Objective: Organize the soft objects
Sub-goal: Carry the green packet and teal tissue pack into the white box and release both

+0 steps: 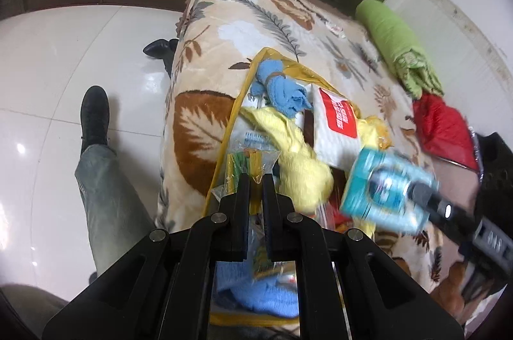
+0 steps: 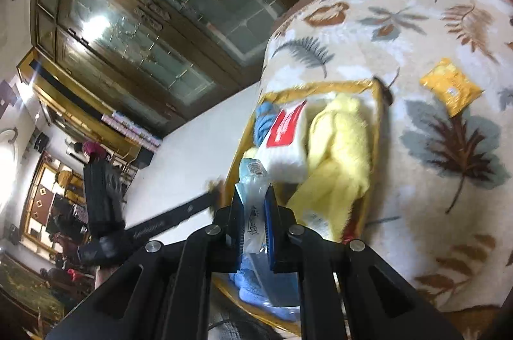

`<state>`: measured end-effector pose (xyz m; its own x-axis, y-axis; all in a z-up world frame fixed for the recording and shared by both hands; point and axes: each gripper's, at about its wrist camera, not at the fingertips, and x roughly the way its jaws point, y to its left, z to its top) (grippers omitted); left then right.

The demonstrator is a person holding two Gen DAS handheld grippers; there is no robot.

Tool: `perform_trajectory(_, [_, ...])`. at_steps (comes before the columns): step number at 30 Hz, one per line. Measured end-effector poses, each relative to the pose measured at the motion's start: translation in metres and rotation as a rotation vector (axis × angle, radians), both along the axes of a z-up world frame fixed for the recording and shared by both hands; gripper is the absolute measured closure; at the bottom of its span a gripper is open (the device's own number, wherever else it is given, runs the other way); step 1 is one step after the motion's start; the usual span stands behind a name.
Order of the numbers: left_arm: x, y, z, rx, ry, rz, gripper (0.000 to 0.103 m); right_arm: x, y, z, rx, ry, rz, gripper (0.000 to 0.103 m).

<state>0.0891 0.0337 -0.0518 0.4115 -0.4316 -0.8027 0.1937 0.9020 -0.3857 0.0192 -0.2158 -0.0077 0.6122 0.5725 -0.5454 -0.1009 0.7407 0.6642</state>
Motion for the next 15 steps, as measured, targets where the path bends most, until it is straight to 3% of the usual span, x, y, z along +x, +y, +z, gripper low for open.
perform_trajectory(5, [0.012,-0.021,-0.008,0.094,0.003,-0.037,0.097,-0.009,0.008,0.008,-0.117,-0.023,-0.022,0.094])
perform_trajectory(12, [0.011,-0.027,-0.024,0.104,0.017,-0.053,0.097,0.002,0.013,-0.009,-0.128,0.003,0.019,0.094])
perform_trajectory(15, [0.012,-0.022,-0.033,0.077,0.075,-0.040,0.096,0.009,0.016,-0.020,-0.110,0.033,0.032,0.094])
